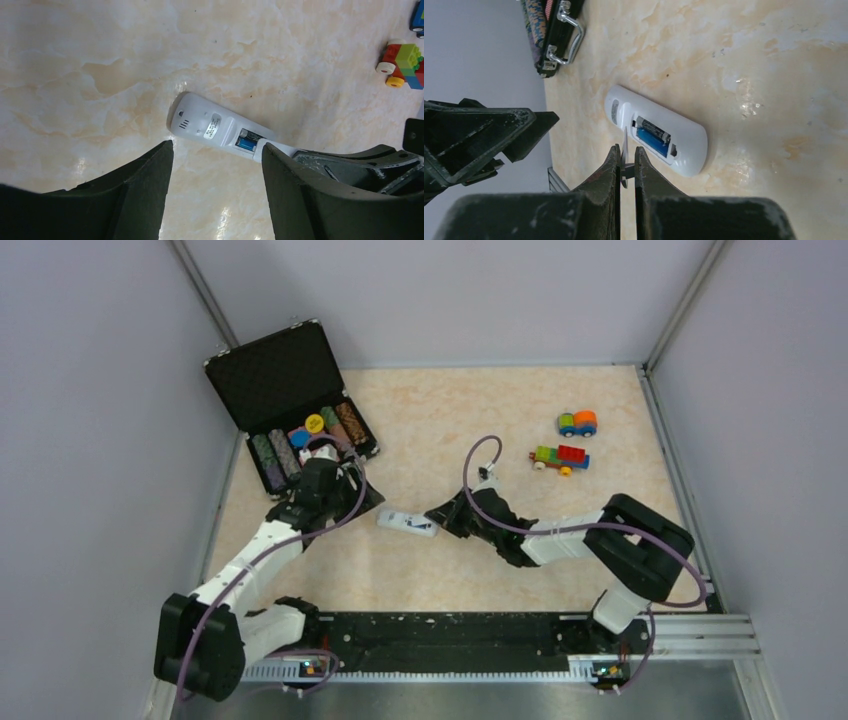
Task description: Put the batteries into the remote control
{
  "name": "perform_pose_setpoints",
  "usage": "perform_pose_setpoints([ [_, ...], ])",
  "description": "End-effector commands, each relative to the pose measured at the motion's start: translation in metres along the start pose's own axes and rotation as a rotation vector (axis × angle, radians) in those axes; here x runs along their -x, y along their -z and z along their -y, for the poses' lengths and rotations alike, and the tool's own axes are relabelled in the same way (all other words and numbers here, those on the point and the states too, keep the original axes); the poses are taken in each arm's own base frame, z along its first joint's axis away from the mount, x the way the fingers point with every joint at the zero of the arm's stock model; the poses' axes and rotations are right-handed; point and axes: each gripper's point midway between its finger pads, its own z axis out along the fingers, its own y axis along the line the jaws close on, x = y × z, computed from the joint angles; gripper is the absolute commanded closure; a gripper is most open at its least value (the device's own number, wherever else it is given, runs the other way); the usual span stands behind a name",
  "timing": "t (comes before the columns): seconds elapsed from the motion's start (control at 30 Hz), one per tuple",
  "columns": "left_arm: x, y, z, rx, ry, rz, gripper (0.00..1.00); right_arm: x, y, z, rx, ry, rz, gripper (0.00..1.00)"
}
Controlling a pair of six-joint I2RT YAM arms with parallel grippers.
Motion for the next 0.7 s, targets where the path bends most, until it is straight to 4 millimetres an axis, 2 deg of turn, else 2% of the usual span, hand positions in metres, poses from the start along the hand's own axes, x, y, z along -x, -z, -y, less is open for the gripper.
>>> perform_pose_setpoints([
  [0.0, 0.009, -0.009, 0.007, -0.063, 0.002, 0.025, 0.3, 0.01, -0.013, -0.023, 0.077, -0.064, 0.063, 1.0],
  [0.23, -0.001, -0.017, 0.006, -0.113, 0.018, -0.021, 0.3, 0.007, -0.025, -0.023, 0.083, -0.08, 0.056, 1.0],
  [0.37, -0.005, -0.021, 0.01, -0.14, 0.021, -0.053, 0.32, 0.005, -0.027, -0.017, 0.07, -0.099, 0.058, 1.0],
  [0.67, -0.01, -0.026, 0.003, -0.125, 0.012, -0.086, 0.34, -0.002, -0.03, -0.006, 0.037, -0.111, 0.041, 1.0],
])
